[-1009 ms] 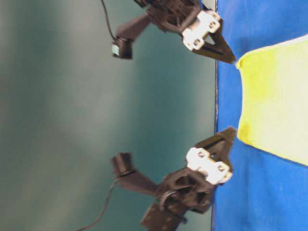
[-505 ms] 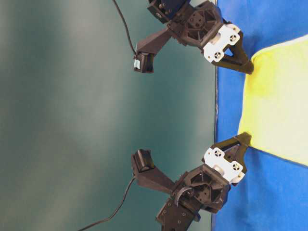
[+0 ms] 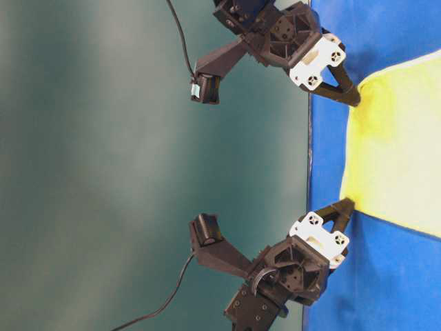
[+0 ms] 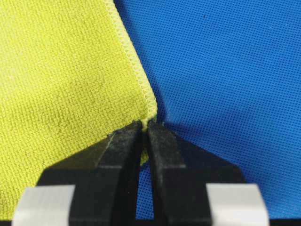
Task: Fold the yellow towel.
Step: 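Move both grippers to the strip's top corners and grasp them, then pull the top corners down over the bottom half, folding again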
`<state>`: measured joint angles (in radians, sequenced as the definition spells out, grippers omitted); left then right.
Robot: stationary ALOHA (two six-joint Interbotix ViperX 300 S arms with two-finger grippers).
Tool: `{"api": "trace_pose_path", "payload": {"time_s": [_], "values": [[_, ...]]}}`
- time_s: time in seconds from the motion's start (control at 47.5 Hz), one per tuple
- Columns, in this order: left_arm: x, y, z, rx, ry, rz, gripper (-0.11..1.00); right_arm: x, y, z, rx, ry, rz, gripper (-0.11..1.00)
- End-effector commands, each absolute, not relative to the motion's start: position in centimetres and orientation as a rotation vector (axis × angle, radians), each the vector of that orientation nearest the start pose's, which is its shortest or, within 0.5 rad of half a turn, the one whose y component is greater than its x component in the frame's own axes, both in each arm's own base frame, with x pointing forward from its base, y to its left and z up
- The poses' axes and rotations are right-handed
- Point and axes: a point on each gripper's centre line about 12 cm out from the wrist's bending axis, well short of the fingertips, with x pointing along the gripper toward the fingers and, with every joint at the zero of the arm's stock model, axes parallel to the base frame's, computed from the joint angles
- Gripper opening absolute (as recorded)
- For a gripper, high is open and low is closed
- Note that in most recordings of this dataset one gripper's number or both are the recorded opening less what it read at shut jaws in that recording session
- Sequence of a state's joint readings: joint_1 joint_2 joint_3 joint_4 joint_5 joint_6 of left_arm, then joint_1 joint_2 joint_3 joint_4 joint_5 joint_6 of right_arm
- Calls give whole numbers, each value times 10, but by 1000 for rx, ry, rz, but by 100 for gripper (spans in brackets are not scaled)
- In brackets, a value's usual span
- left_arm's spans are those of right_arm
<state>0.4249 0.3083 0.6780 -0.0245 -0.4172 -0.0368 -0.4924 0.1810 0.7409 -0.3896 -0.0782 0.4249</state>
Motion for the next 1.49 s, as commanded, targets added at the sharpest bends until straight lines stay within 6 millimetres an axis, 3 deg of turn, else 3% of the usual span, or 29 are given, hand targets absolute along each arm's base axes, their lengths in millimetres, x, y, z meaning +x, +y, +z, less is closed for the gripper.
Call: {"api": "trace_pose_path", "payload": {"time_s": [0.0,0.358,0.715,1.009,1.22,1.472], "values": [[382,175,93,-165,510,440,2,333,-175,94,251,794,-455,5],[380,174,126,-134,452,436,2,326,-174,133,221,742,-477,5],[384,156,133,-98,483,385,2,324,-168,141,220,728,-470,5],[387,113,156,-42,502,275,2,323,-125,172,193,677,-388,5],[378,95,181,7,507,227,2,319,-91,194,191,654,-324,5],[371,44,176,23,556,101,2,320,-43,193,214,698,-216,5]]}}
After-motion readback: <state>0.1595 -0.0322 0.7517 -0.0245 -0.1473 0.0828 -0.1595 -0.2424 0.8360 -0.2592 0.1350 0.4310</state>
